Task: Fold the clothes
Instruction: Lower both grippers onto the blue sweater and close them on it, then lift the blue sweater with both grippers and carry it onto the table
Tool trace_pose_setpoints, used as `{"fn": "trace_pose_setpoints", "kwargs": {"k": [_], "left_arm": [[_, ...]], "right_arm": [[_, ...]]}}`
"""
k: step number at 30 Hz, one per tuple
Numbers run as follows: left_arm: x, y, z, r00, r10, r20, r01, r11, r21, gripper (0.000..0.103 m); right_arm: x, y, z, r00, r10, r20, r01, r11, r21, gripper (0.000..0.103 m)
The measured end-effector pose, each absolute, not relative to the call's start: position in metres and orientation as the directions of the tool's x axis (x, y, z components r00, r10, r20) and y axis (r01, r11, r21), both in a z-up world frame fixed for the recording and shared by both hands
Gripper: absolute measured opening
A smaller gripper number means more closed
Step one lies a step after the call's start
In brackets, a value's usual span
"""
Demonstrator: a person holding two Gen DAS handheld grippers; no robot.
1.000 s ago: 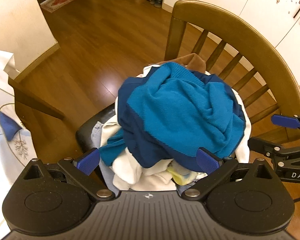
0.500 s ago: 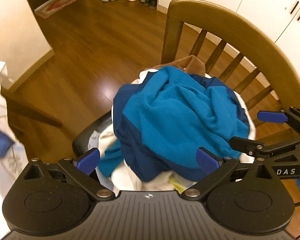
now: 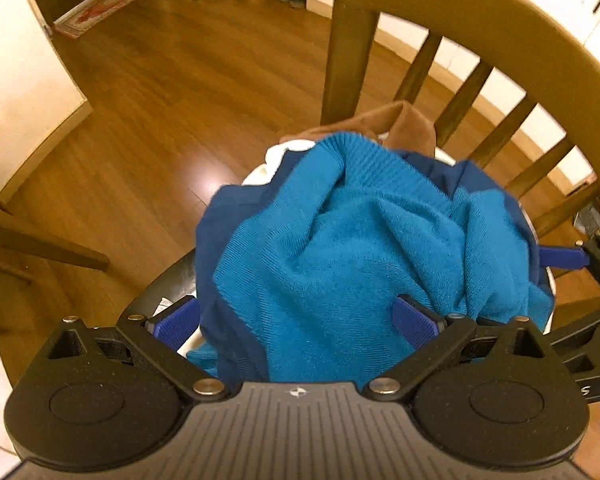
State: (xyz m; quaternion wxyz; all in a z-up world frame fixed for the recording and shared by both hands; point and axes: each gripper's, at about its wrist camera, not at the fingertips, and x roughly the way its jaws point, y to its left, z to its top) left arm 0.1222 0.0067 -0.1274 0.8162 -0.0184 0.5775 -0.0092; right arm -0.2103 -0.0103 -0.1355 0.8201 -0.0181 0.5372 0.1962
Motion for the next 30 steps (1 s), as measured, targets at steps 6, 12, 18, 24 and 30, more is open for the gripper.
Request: {"fn": "trace_pose_setpoints", "kwargs": {"k": [6, 12, 18, 24, 30], "left_arm": [[0.126, 0.015, -0.137, 0.310, -0.090, -0.947, -0.018, 0.995, -0.101, 0.103], [0.125, 0.020, -0.134, 0.337, -0.134, -0.932, -0.039, 0.987, -0.156, 0.091], [0.124, 0.020, -0.121, 0.327, -0.199, -0.924, -0.029, 0.975, -0.221, 0.047], [0.107, 0.025, -0.094, 0.398, -0.204, -0.895, -0.019, 0.973, -0.230, 0.010], [0.078, 0.033, -0.067, 0.458, -0.235, -0.857, -0.003, 0.964, -0.266, 0.008]], "right_arm": [[-0.203, -0.019, -0.144, 0.234, 0.346, -0.908, -0.356, 0.900, 0.251, 0.103], [-0.209, -0.015, -0.125, 0.266, 0.358, -0.895, -0.343, 0.903, 0.259, 0.103], [-0.213, -0.002, -0.107, 0.298, 0.336, -0.894, -0.383, 0.899, 0.210, 0.103], [-0.228, -0.001, -0.080, 0.370, 0.357, -0.858, -0.415, 0.890, 0.191, 0.103], [-0.251, -0.005, -0.049, 0.424, 0.389, -0.818, -0.445, 0.876, 0.186, 0.103]]}}
